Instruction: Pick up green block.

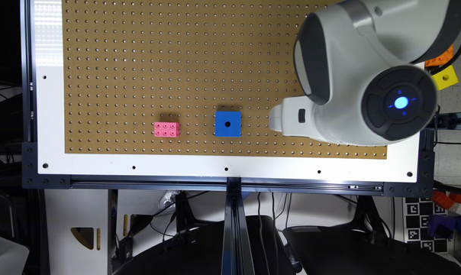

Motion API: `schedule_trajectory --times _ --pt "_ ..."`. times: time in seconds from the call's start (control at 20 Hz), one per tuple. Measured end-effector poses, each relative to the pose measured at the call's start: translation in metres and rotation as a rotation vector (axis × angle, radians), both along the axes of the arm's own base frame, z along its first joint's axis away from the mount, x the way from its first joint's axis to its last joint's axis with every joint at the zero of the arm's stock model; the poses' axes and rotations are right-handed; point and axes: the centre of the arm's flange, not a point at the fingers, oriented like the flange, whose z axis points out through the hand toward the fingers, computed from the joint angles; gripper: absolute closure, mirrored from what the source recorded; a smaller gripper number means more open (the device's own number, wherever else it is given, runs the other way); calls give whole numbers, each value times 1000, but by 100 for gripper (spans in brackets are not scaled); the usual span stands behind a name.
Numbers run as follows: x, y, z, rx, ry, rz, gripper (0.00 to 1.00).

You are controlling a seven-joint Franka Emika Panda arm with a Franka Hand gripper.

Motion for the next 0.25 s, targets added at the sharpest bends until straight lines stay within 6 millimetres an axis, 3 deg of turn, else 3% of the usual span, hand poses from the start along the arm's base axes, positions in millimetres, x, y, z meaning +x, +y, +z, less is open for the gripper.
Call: schedule_trajectory --times 0.25 --pt "-1 0 6 -3 1 1 100"
